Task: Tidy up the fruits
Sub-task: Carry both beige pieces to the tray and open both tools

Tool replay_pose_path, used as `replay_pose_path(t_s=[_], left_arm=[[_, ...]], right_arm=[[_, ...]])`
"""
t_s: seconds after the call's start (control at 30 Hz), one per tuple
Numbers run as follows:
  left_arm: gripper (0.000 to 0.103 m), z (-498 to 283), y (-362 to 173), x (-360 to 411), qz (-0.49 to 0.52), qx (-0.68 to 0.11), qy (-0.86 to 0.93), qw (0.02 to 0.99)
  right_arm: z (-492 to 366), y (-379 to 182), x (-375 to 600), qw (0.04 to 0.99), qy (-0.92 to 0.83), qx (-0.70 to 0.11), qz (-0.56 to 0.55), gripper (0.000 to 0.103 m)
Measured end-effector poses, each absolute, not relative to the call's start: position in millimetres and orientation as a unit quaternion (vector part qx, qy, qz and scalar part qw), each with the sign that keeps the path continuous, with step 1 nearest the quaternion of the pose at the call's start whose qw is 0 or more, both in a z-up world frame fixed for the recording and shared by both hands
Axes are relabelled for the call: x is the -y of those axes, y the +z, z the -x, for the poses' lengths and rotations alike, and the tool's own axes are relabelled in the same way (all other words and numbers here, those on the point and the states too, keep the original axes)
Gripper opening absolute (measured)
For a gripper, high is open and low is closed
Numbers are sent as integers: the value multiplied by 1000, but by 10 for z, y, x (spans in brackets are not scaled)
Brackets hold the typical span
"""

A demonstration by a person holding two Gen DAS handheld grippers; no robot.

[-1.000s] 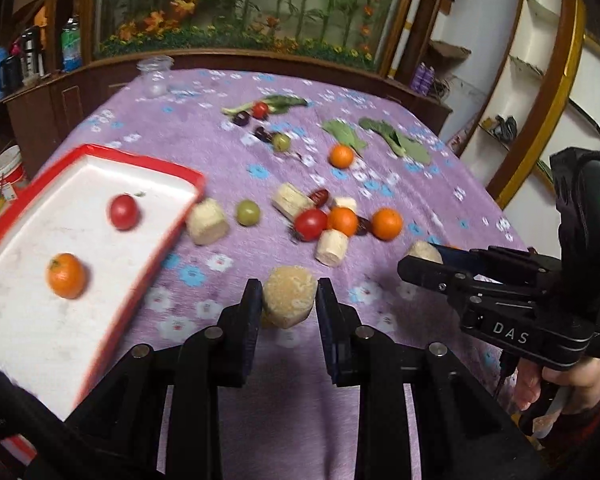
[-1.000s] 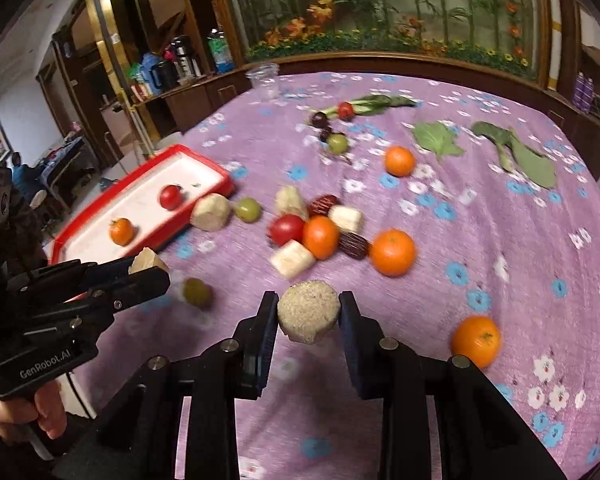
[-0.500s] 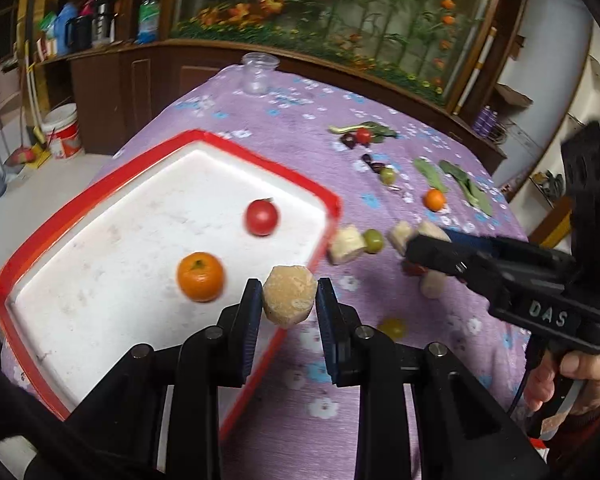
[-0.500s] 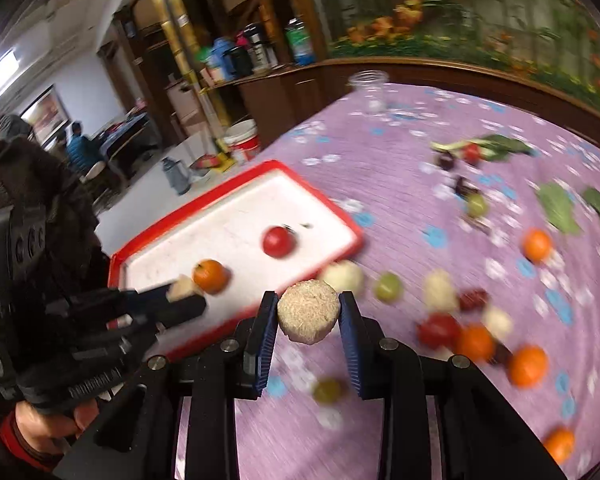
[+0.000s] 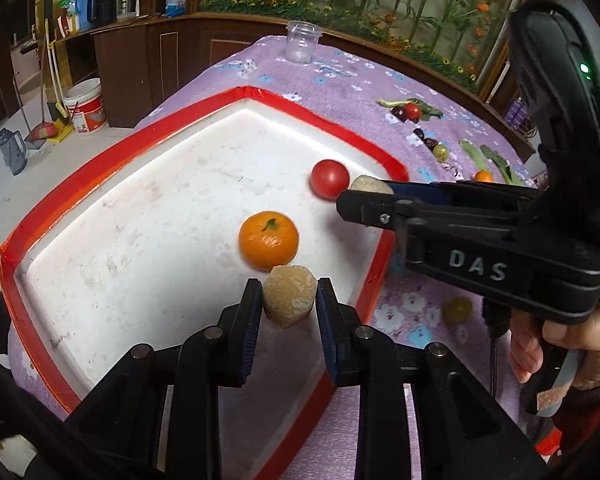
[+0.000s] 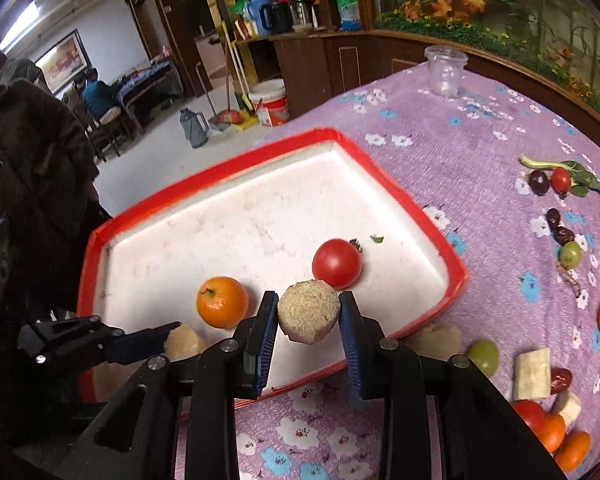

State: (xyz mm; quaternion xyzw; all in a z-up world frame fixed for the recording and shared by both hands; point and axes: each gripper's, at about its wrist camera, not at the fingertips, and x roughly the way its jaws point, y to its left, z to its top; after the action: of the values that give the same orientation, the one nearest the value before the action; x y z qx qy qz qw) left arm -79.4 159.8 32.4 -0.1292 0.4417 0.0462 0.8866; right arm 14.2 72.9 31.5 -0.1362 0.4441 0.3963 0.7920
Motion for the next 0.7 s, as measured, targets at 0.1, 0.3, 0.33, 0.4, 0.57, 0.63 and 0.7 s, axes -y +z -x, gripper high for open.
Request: replay_pose_path(t_s=[0.1, 0.3, 0.33, 0.4, 0.57, 0.63, 0.7], left_arm=[[25, 780, 279, -1601, 131, -447, 47, 884], [25, 761, 239, -1571, 121, -451, 51, 883], [25, 761, 239, -1566, 120, -451, 51, 883], [25, 762, 238, -1558, 118, -451, 51, 883], [28, 767, 239, -1535, 116, -448, 52, 885], [40, 785, 251, -1524, 121, -447, 48, 885], [49, 804, 273, -1524, 124, -442, 51, 887]], right_arm=[[-136, 224, -770, 791, 389, -448, 152, 31], [-114, 113, -832, 789, 382, -447, 178, 31], [-103, 110, -841, 790, 380, -446, 181, 31], [-92, 104, -856, 790, 380, -444, 184, 31], [-76, 121, -860, 794, 378, -442, 179, 38], [-73, 160, -831, 797, 379, -440, 169, 52], [-51, 246, -769, 805, 378, -429, 157, 54]])
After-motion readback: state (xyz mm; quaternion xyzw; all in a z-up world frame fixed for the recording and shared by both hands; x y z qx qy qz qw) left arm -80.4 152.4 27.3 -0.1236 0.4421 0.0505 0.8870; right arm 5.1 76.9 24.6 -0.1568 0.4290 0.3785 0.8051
